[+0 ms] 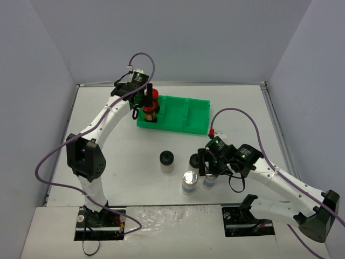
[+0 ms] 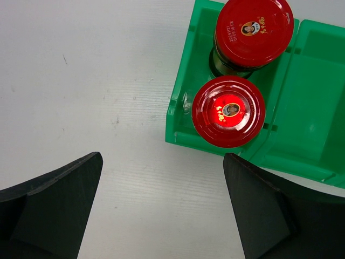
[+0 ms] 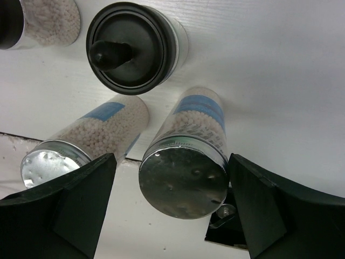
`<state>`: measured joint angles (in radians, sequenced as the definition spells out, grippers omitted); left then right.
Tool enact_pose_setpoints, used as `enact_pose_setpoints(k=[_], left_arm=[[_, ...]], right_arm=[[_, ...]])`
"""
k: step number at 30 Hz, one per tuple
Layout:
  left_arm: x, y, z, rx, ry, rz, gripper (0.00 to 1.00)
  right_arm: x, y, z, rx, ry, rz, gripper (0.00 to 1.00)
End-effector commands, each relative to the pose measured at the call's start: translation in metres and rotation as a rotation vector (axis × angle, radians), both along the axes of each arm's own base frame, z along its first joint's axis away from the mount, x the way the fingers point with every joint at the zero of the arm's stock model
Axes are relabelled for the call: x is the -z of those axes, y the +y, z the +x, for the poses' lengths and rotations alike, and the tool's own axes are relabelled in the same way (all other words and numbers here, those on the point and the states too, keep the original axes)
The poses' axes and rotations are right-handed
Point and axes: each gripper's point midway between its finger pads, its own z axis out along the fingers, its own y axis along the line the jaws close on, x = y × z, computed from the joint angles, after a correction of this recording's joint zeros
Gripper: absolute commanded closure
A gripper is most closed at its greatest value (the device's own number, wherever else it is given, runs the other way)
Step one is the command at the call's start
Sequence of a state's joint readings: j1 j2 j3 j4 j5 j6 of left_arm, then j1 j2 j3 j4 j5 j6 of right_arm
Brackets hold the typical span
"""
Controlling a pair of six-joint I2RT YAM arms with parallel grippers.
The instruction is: Organize the condiment bottles
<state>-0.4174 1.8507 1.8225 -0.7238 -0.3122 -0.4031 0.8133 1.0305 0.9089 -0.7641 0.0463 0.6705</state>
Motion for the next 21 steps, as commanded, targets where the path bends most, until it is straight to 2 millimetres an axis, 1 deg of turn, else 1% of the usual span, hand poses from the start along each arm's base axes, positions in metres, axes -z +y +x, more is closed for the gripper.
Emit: enact_pose_setpoints(k=[1, 2, 5, 11, 16, 18, 21], left_arm=[[-0.047, 0.008, 0.004, -0.012, -0.121, -0.034, 0.07], [-0.047, 0.008, 0.004, -0.01, -0.122, -0.036, 0.07], [-0.046, 0.008, 0.005, -0.009, -0.119, -0.036, 0.07], [-0.046, 0.01, 0.006, -0.012, -0.116, -0.034, 0.07], [-0.044, 0.013, 0.006, -0.015, -0.113, -0.034, 0.07], [-0.043, 0.012, 0.006, -0.015, -0.11, -0.035, 0.07], [-0.042, 0.012, 0.005, -0.016, -0.107, -0.036, 0.07]], right_arm=[[-0.01, -0.002, 0.006, 0.073, -0.048, -0.01, 0.18], [-0.011, -0.005, 0.007, 0.086, -0.054, -0.022, 0.19], [-0.009, -0.012, 0.006, 0.115, -0.044, -0.055, 0.25], [-0.006, -0.024, -0.001, 0.153, -0.037, -0.077, 0.28], [-0.004, -0.026, -0.005, 0.156, -0.027, -0.067, 0.33], [-0.003, -0.025, -0.006, 0.152, -0.021, -0.068, 0.37], [-0.002, -0.025, -0.006, 0.145, -0.015, -0.076, 0.37]])
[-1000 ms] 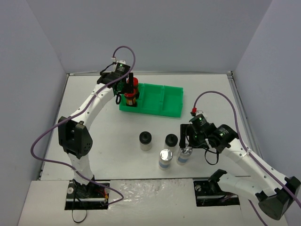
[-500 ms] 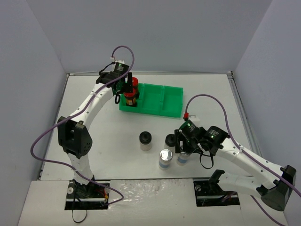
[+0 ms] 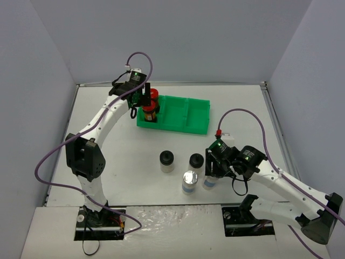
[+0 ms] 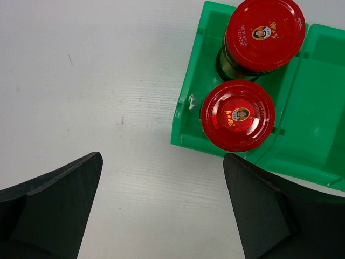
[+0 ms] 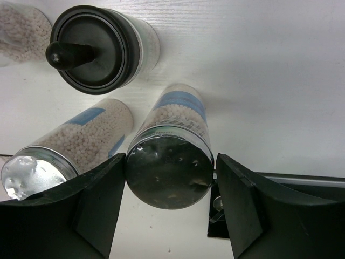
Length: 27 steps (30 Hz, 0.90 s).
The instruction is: Organize the condiment bottles
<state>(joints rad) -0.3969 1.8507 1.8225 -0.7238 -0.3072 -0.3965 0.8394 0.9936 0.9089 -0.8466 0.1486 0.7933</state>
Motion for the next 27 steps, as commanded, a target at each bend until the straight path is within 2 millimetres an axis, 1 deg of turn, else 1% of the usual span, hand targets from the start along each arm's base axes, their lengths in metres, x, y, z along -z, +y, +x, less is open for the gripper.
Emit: enact_pose_setpoints(k=[1, 4, 5, 8, 11, 14, 16, 22, 27], left_arm=[[-0.042, 0.004, 0.003, -0.004, -0.11, -0.037, 0.07], [-0.041, 0.004, 0.003, -0.006, -0.109, -0.036, 0.07], [-0.041, 0.005, 0.003, -0.007, -0.109, -0.036, 0.07], [-0.042, 0.007, 0.003, -0.01, -0.109, -0.036, 0.07], [-0.042, 0.008, 0.003, -0.013, -0.11, -0.037, 0.07], [-0.042, 0.008, 0.003, -0.01, -0.11, -0.036, 0.07], [-0.043, 0.008, 0.004, -0.011, -0.111, -0.035, 0.07], [-0.044, 0.009, 0.004, -0.014, -0.114, -0.037, 0.07], [-0.045, 0.008, 0.005, -0.011, -0.115, -0.042, 0.07]], right_arm=[[0.001, -0.007, -0.001, 0.018, 0.005, -0.036, 0.37], [0.003, -0.006, -0.001, 0.015, 0.008, -0.04, 0.42], [0.004, -0.006, -0.001, 0.014, 0.011, -0.041, 0.5], [0.005, -0.007, -0.001, 0.016, 0.012, -0.047, 0.81], [-0.003, -0.006, 0.005, 0.031, -0.02, -0.042, 1.0], [-0.013, -0.005, 0.013, 0.05, -0.058, -0.037, 1.0], [-0.024, -0.003, 0.022, 0.068, -0.095, -0.03, 1.0], [-0.054, -0.008, 0.054, 0.154, -0.225, -0.077, 1.0], [-0.096, -0.011, 0.097, 0.234, -0.373, -0.154, 1.0]])
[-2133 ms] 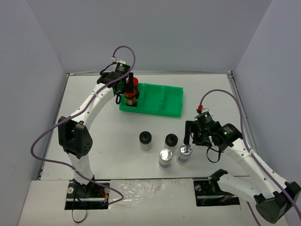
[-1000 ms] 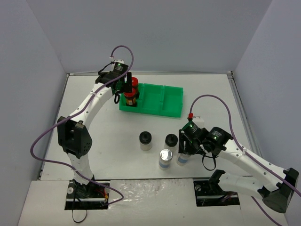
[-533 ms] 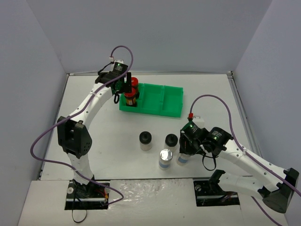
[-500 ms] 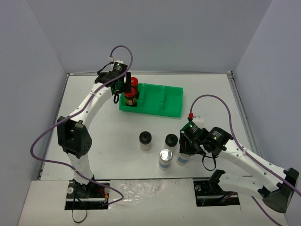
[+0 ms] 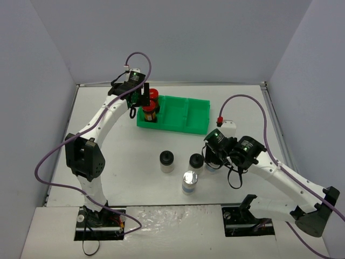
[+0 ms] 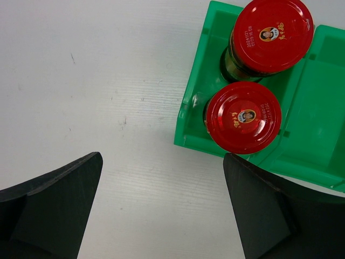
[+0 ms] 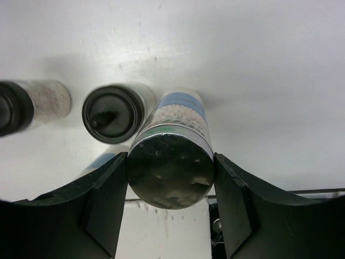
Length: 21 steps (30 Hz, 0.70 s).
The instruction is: Organize the condiment bottles
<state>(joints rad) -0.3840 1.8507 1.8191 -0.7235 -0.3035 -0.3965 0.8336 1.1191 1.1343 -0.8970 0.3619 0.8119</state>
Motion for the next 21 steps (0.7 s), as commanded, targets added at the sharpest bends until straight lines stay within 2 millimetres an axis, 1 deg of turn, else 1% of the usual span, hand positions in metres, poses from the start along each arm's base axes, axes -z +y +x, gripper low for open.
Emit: enact_pose_setpoints(k=[1, 3, 7, 11, 13, 15, 17, 20, 21], left_arm=[[-0.046, 0.003, 0.004, 0.001, -0.118, -0.04, 0.07], [-0.046, 0.002, 0.005, 0.002, -0.118, -0.042, 0.07], [-0.048, 0.002, 0.007, 0.004, -0.122, -0.046, 0.07], [-0.049, 0.0, 0.007, 0.008, -0.121, -0.049, 0.07], [-0.048, 0.0, 0.007, 0.008, -0.119, -0.048, 0.07], [-0.048, 0.001, 0.007, 0.007, -0.117, -0.047, 0.07], [-0.048, 0.001, 0.006, 0.008, -0.118, -0.046, 0.07], [-0.047, 0.001, 0.006, 0.009, -0.115, -0.046, 0.07], [-0.048, 0.002, 0.006, 0.007, -0.117, -0.045, 0.07]], right_arm=[[-0.053, -0.011, 0.054, 0.136, -0.225, -0.085, 1.0], [-0.069, -0.012, 0.071, 0.168, -0.277, -0.107, 1.0], [-0.089, -0.007, 0.107, 0.184, -0.34, -0.11, 1.0], [-0.09, -0.013, 0.15, 0.201, -0.353, -0.103, 1.0], [-0.094, -0.01, 0.166, 0.195, -0.366, -0.08, 1.0], [-0.093, -0.01, 0.183, 0.185, -0.366, -0.084, 1.0], [-0.101, -0.004, 0.197, 0.171, -0.393, -0.057, 1.0], [-0.101, 0.01, 0.217, 0.131, -0.391, -0.036, 1.0], [-0.104, 0.016, 0.225, 0.116, -0.397, -0.025, 1.0]])
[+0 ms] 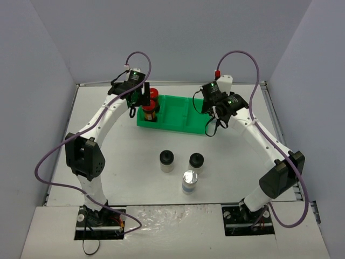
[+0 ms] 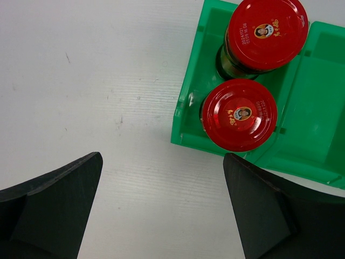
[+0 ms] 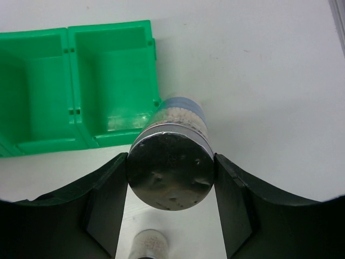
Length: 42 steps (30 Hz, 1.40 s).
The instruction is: Organize the condiment bottles
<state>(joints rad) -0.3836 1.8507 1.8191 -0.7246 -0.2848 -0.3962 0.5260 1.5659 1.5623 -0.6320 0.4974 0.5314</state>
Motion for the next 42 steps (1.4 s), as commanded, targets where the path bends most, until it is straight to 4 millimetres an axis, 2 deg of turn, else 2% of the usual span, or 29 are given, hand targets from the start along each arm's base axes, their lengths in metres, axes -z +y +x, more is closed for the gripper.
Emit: enact_pose_setpoints(k=[1, 4, 8, 13, 20, 26, 33, 42], left_arm=[[-0.048, 0.005, 0.007, -0.007, -0.121, -0.032, 0.07], [-0.048, 0.006, 0.007, -0.012, -0.121, -0.031, 0.07], [-0.047, 0.007, 0.007, -0.014, -0.118, -0.029, 0.07], [-0.049, 0.009, 0.007, -0.016, -0.119, -0.023, 0.07], [-0.05, 0.013, 0.006, -0.022, -0.119, -0.019, 0.07], [-0.05, 0.015, 0.005, -0.027, -0.117, -0.013, 0.07], [-0.051, 0.016, 0.004, -0.031, -0.116, -0.012, 0.07], [-0.05, 0.016, 0.003, -0.031, -0.114, -0.011, 0.07]], right_arm=[[-0.051, 0.034, 0.045, -0.099, -0.164, 0.084, 1.0], [-0.06, 0.046, 0.059, -0.123, -0.18, 0.096, 1.0], [-0.061, 0.053, 0.078, -0.138, -0.182, 0.112, 1.0], [-0.038, 0.052, 0.101, -0.13, -0.14, 0.13, 1.0], [-0.01, 0.048, 0.122, -0.124, -0.103, 0.147, 1.0], [0.019, 0.044, 0.132, -0.115, -0.054, 0.152, 1.0], [0.04, 0.041, 0.142, -0.113, -0.02, 0.17, 1.0], [0.056, 0.048, 0.145, -0.144, 0.009, 0.188, 1.0]])
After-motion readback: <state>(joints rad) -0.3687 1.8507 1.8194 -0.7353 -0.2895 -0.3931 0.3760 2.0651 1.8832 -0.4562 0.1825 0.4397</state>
